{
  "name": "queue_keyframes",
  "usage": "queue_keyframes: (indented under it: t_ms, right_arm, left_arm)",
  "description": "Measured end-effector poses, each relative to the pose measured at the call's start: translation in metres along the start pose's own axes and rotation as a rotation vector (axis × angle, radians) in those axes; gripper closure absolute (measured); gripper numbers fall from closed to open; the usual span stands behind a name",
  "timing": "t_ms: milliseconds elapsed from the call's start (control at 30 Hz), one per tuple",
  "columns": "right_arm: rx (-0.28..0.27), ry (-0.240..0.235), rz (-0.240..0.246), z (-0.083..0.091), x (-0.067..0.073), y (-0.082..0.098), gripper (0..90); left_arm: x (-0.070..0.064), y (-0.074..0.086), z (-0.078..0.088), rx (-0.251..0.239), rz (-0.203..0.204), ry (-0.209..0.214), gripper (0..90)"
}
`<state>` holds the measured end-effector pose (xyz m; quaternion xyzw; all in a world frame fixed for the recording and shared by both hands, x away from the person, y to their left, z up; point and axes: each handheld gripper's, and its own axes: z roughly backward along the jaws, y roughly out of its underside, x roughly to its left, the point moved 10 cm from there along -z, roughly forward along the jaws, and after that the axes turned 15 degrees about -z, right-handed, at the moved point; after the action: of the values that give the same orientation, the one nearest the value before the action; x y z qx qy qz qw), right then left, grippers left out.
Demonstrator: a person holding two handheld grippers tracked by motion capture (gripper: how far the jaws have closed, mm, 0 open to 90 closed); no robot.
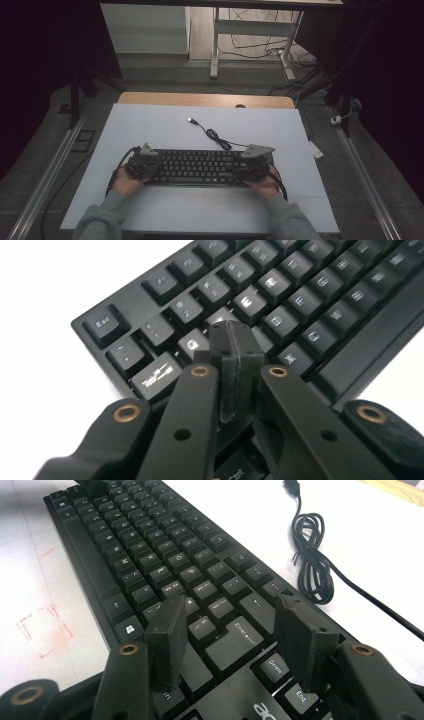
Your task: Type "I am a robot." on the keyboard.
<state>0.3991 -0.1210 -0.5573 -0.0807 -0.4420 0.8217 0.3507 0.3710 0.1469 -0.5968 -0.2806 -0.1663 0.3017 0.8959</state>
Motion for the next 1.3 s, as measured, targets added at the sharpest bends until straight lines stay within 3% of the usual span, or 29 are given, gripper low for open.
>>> queue_keyframes:
  t_ms: [133, 400, 533, 733, 933, 1300]
  right_arm:
    - [-0.001, -0.004, 0.001, 0.000, 0.001, 0.000, 47.5]
    - [-0.005, -0.004, -0.005, 0.000, 0.000, -0.001, 47.5]
    - [-0.001, -0.002, -0.002, 0.001, 0.000, 0.000, 47.5]
    - [-0.002, -0.003, -0.005, 0.000, 0.000, 0.000, 47.4]
    - [-0.002, -0.003, -0.008, 0.000, -0.001, 0.000, 47.4]
    - [-0.009, -0.002, -0.008, 0.001, -0.002, -0.001, 47.4]
  left_arm:
    - [0.000, -0.002, 0.001, -0.008, -0.007, -0.011, 88.8]
    - [0.002, -0.014, 0.019, -0.128, 0.039, 0.009, 86.9]
    - [0.001, -0.019, 0.026, -0.177, 0.068, 0.030, 76.7]
    - [0.004, -0.026, 0.037, -0.230, 0.097, 0.008, 52.4]
    - [0.007, -0.028, 0.042, -0.245, 0.116, 0.004, 42.1]
    - [0.005, -0.026, 0.040, -0.224, 0.115, 0.015, 37.5]
